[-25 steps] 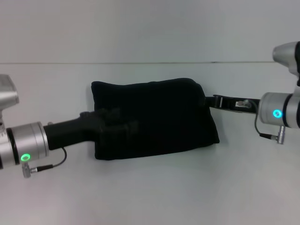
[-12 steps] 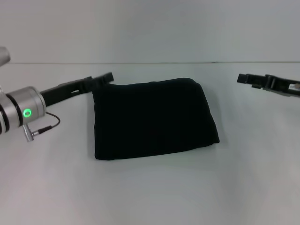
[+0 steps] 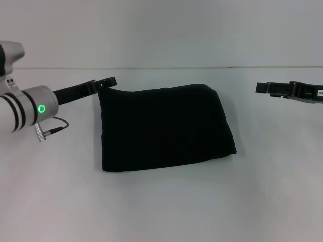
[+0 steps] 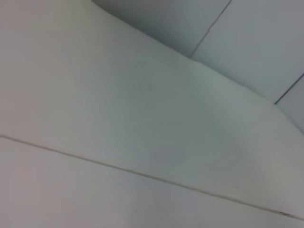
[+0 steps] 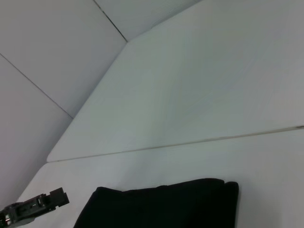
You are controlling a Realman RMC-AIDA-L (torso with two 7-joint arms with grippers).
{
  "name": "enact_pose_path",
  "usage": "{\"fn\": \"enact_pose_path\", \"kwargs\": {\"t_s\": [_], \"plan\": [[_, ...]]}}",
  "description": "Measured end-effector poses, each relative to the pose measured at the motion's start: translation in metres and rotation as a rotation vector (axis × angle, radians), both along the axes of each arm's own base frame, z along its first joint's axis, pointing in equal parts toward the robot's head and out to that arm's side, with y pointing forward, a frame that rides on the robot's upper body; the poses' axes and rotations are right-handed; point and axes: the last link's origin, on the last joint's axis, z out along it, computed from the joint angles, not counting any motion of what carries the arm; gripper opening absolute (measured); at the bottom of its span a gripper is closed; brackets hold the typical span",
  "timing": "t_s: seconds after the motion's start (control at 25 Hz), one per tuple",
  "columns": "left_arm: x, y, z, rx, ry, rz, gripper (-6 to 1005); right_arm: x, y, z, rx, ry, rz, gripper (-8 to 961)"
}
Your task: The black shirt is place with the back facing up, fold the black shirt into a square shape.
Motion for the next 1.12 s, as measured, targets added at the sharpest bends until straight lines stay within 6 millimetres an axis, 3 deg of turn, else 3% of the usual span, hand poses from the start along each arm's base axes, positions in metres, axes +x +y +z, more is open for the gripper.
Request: {"fn": "enact_pose_path", "kwargs": {"t_s": [0.56, 0.84, 1.12], "plan": [[-0.001, 0.004, -0.013, -0.003, 0.067, 0.042, 851, -0.008, 0.009, -0.009, 0.029, -0.025, 0.017, 687], [-0.007, 0.0, 0.0, 0.02, 0.054, 0.024, 850, -0.035, 0.027, -0.053, 0.119, -0.147, 0.115, 673], [-0.008, -0.002, 0.003, 0.029, 0.046, 0.019, 848, -0.066, 0.036, -0.099, 0.112, -0.287, 0.261, 286]]}}
